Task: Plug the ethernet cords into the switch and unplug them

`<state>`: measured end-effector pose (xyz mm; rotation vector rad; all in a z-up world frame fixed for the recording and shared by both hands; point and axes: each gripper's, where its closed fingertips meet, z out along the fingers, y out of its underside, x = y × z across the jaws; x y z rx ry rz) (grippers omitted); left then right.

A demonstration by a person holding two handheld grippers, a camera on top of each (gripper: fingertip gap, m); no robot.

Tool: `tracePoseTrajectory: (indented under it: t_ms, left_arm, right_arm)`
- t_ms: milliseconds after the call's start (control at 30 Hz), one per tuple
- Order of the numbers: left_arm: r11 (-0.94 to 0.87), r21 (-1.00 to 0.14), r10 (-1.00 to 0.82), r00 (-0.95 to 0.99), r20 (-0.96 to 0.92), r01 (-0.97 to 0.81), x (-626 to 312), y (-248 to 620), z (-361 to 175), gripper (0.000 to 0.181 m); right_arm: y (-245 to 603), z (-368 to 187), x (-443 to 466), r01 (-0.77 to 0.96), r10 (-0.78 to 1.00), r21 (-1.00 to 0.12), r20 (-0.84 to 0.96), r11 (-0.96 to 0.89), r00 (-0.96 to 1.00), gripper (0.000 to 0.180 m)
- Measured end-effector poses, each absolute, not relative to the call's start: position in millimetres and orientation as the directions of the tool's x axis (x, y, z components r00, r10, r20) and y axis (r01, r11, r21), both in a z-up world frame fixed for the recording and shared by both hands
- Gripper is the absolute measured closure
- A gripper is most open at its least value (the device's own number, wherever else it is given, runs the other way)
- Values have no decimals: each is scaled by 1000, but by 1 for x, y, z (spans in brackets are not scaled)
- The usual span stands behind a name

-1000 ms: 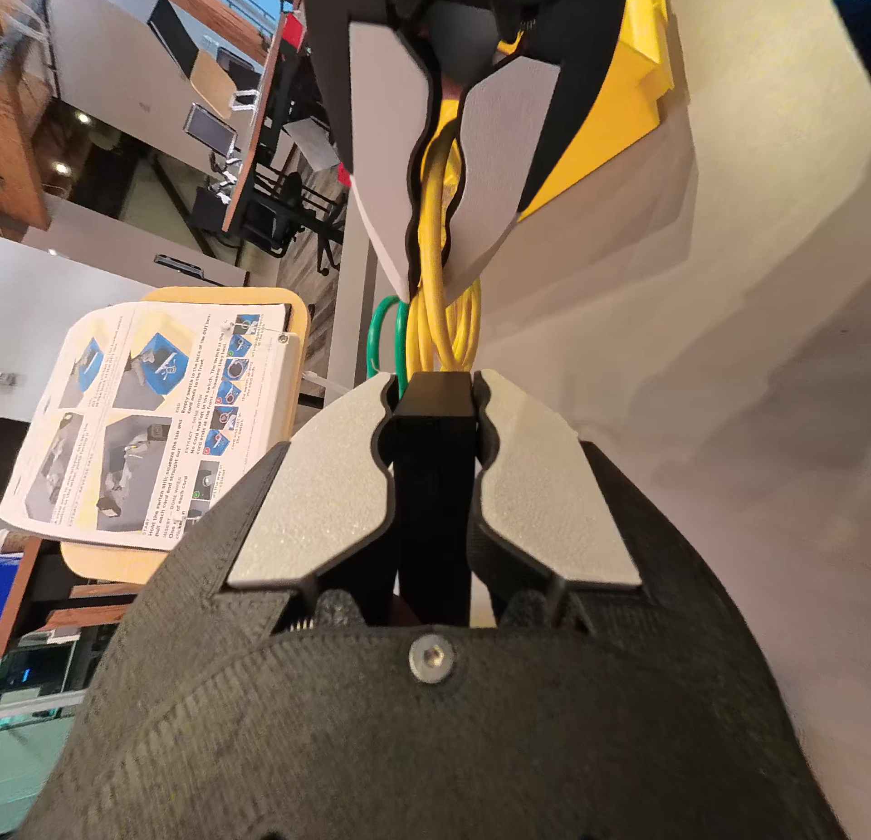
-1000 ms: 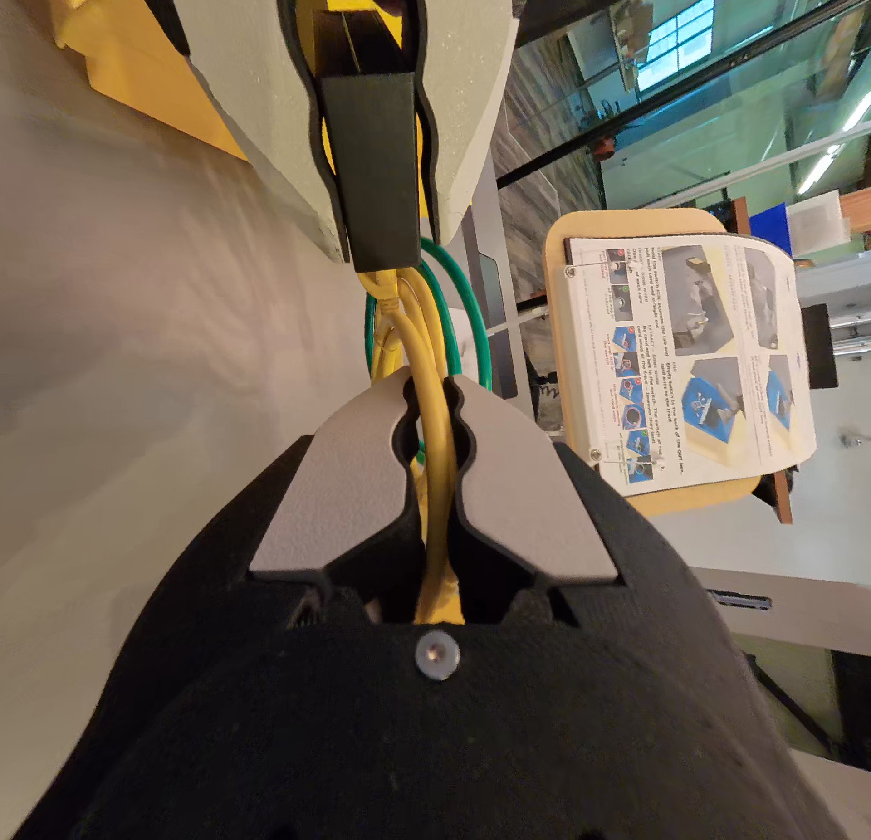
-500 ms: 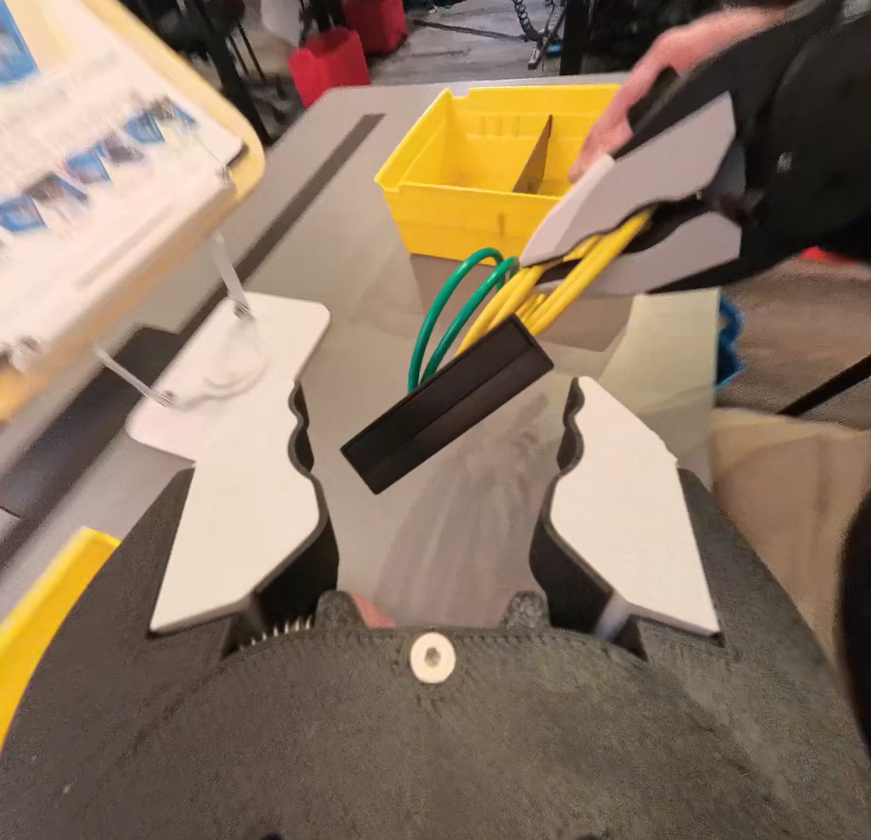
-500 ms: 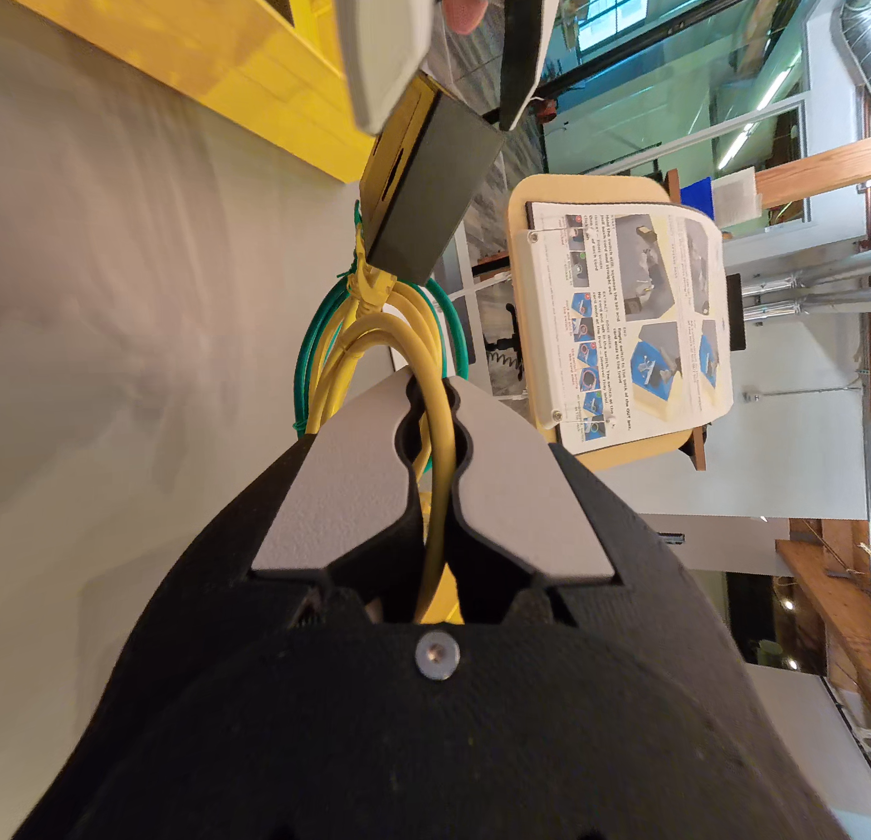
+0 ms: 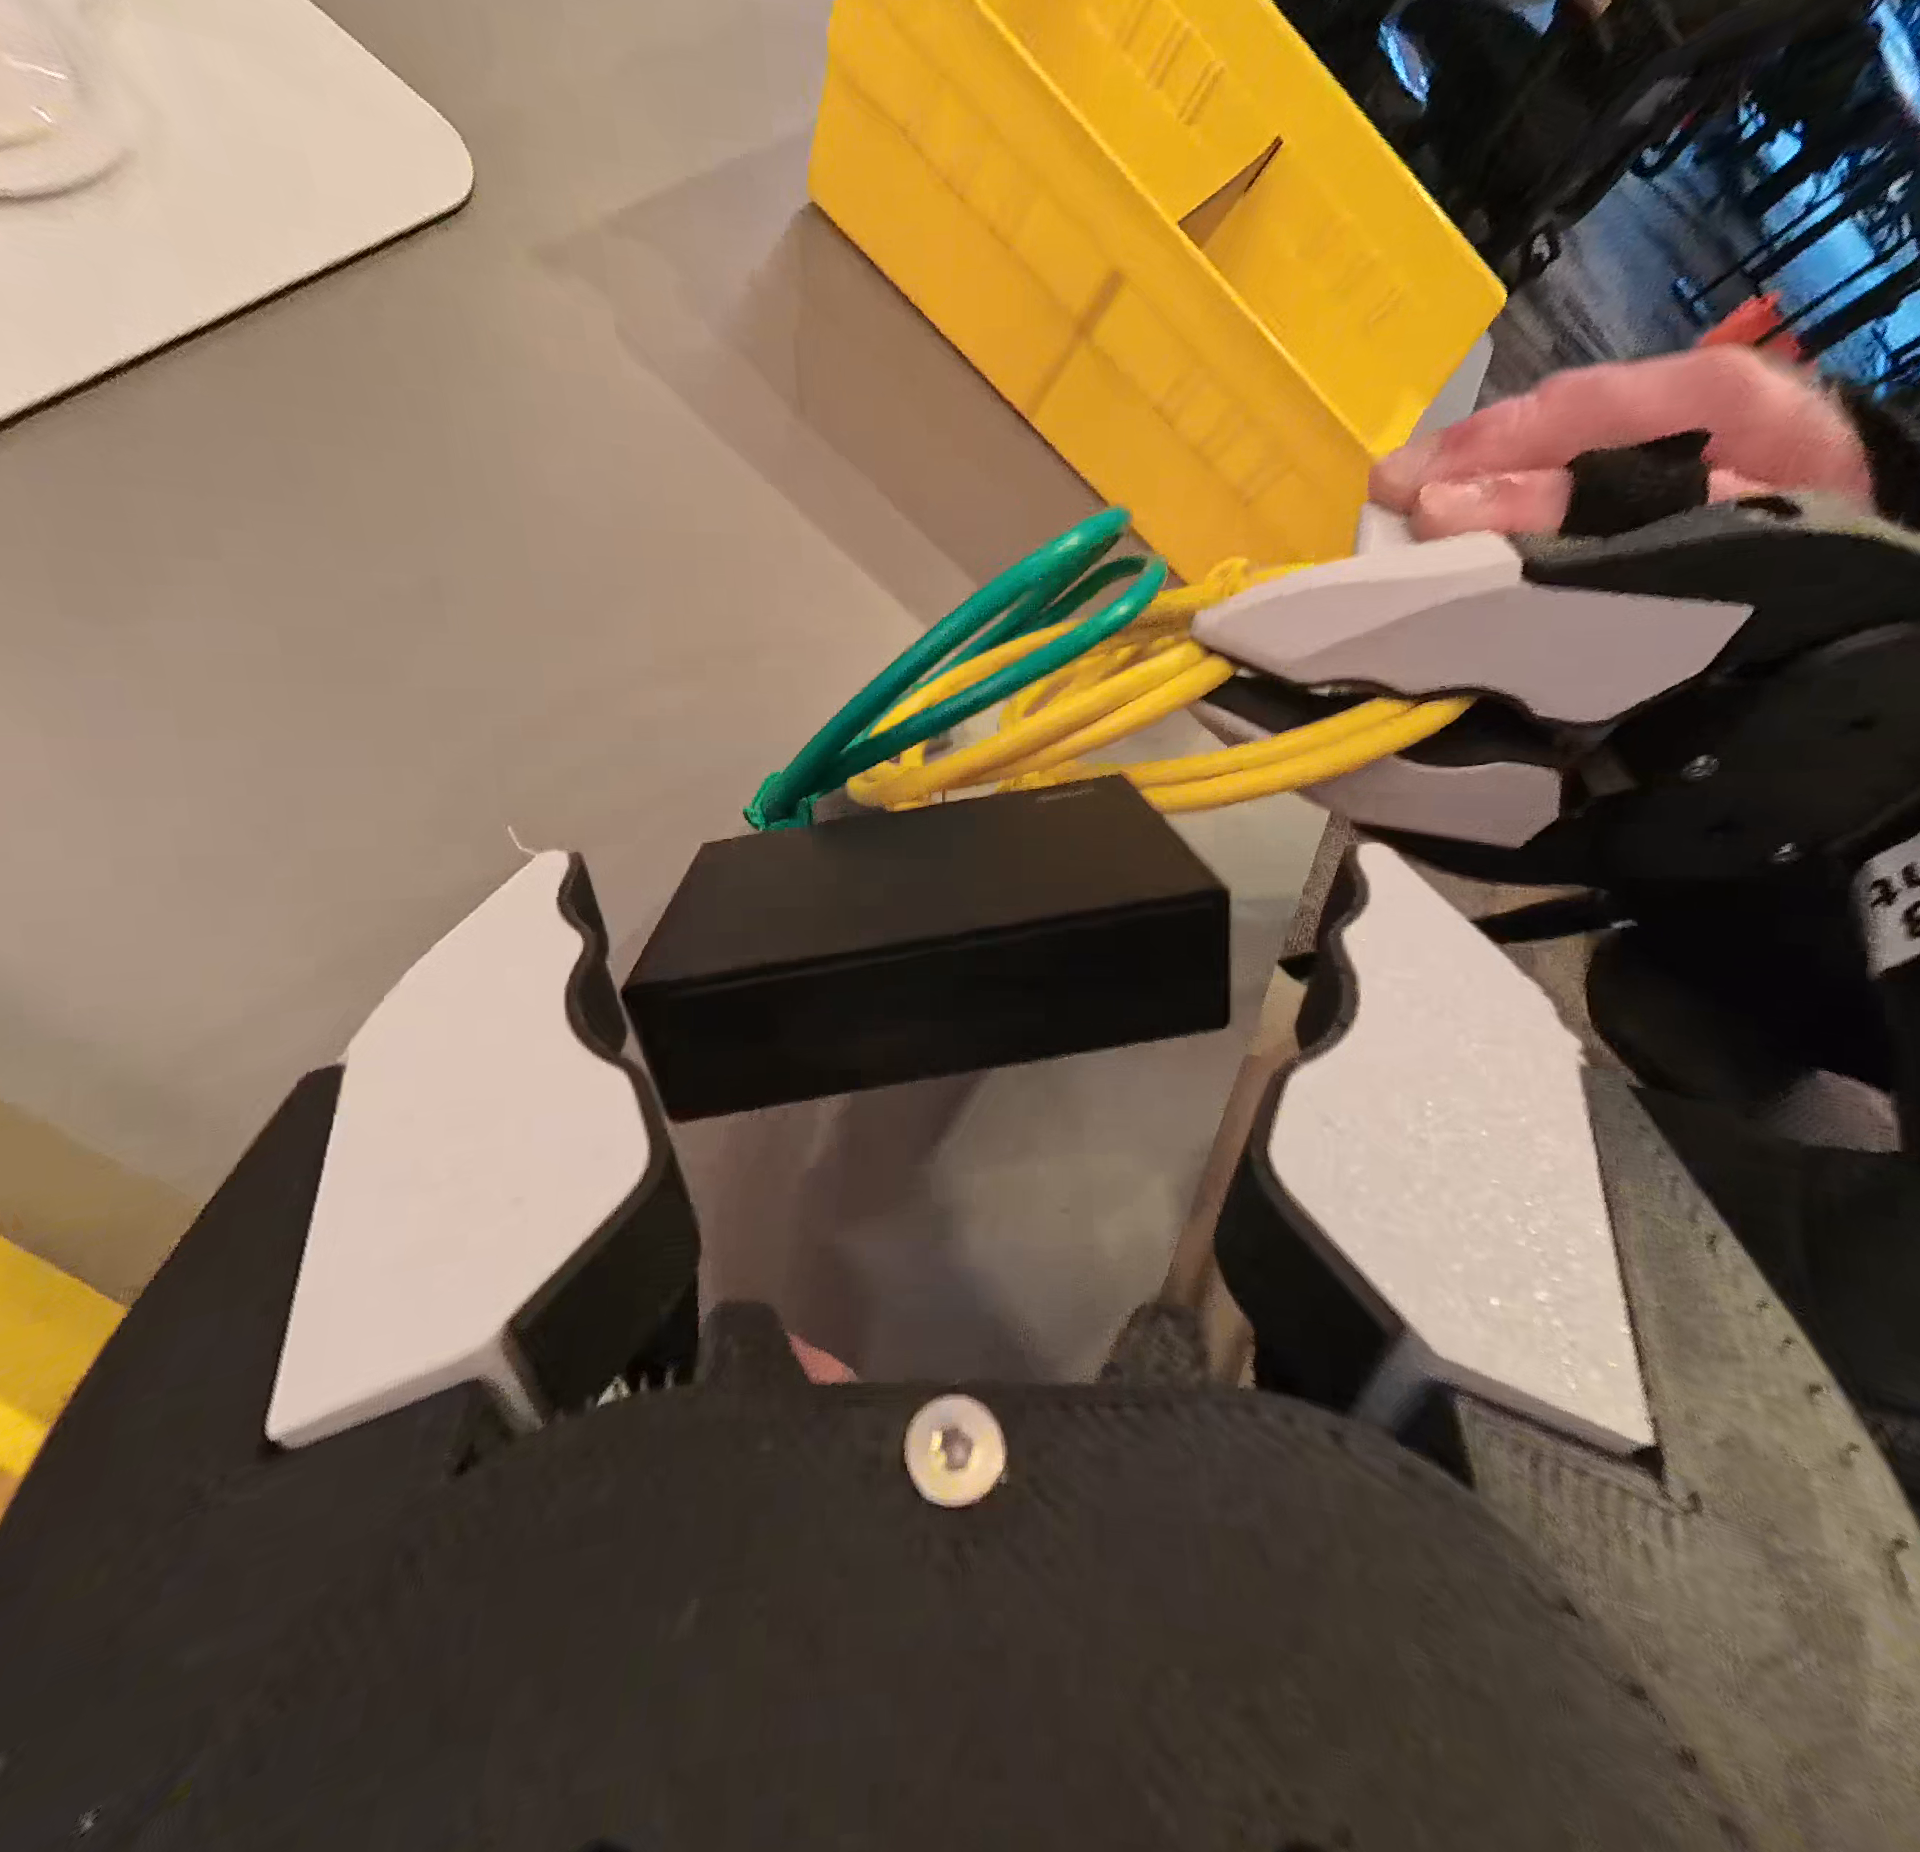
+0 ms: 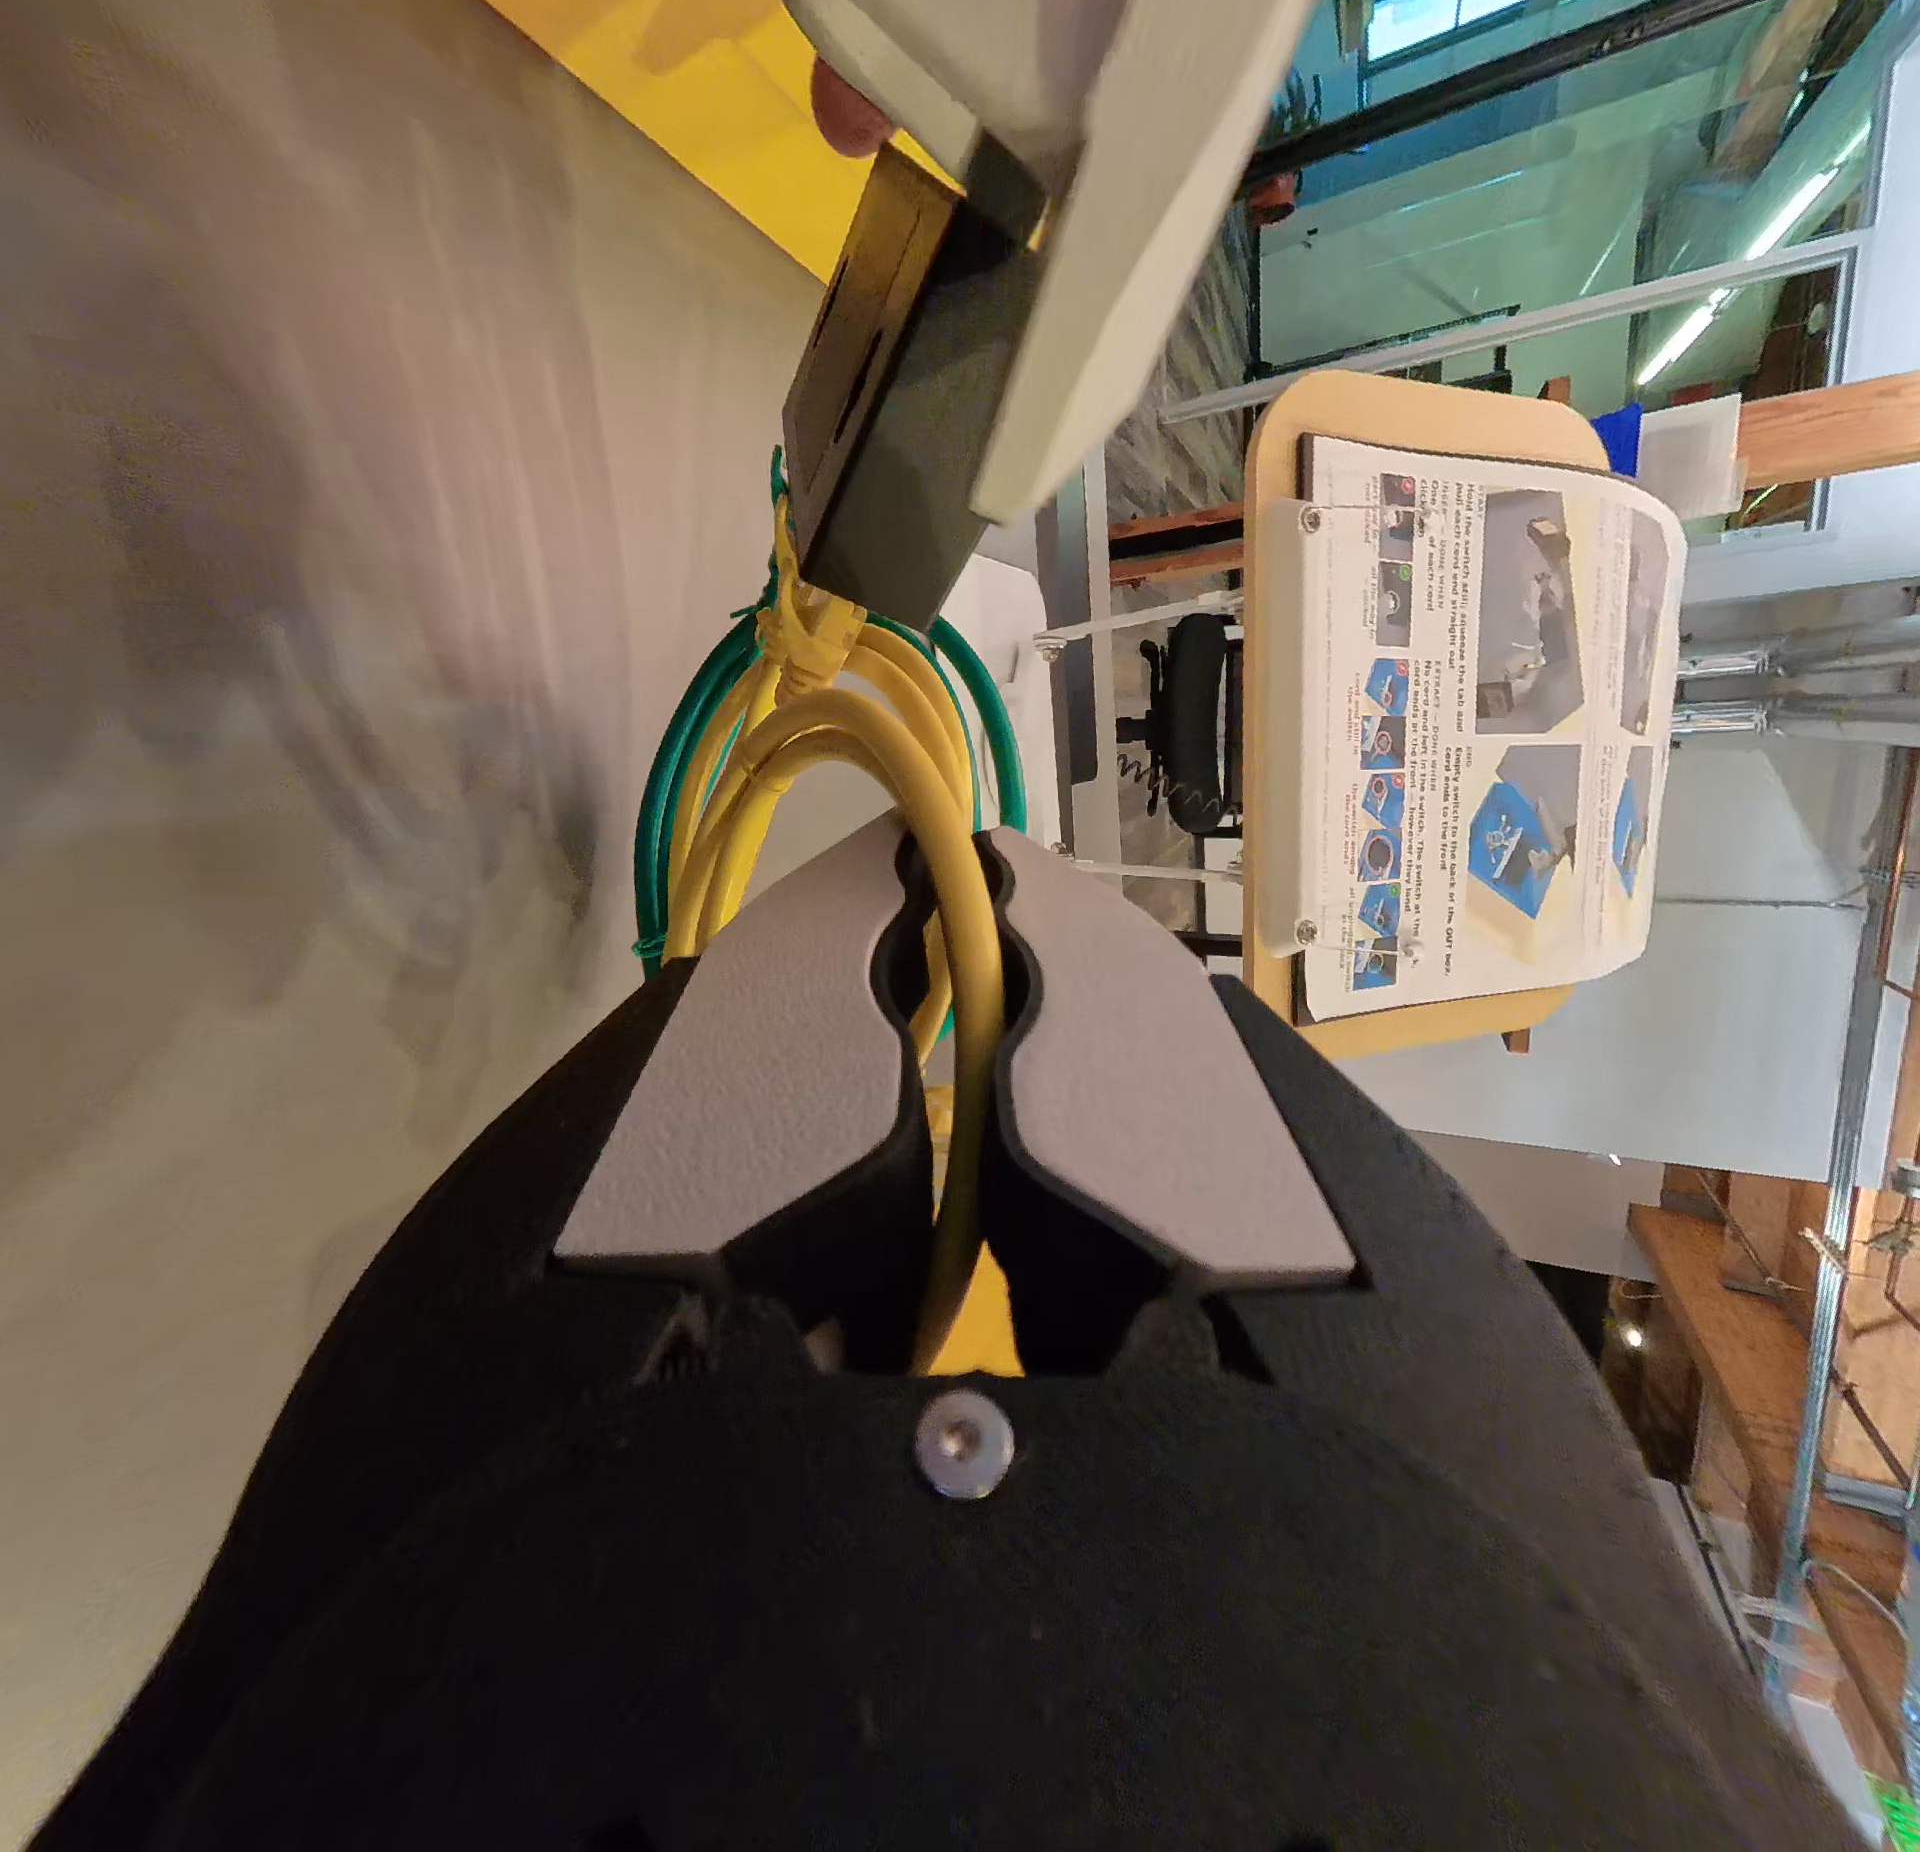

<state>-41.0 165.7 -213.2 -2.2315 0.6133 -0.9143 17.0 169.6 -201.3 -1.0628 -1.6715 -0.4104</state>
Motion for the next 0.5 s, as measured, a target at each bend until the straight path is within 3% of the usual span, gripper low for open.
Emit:
tracePoseTrajectory:
  t_ms: [167, 300, 500]
  left_arm:
    - [-676, -691, -624, 699, 350, -257, -45, 164, -226, 101]
    - [-679, -692, -598, 731, 329, -244, -51, 169, -226, 66]
    - [-718, -684, -557, 698, 450, -132, -43, 168, -221, 54]
  right_arm:
    - [172, -204, 19, 822, 449, -243, 894, 515, -17, 174]
    - [172, -201, 24, 822, 443, -246, 897, 514, -9, 174]
    - [169, -197, 28, 820, 420, -242, 908, 519, 2, 174]
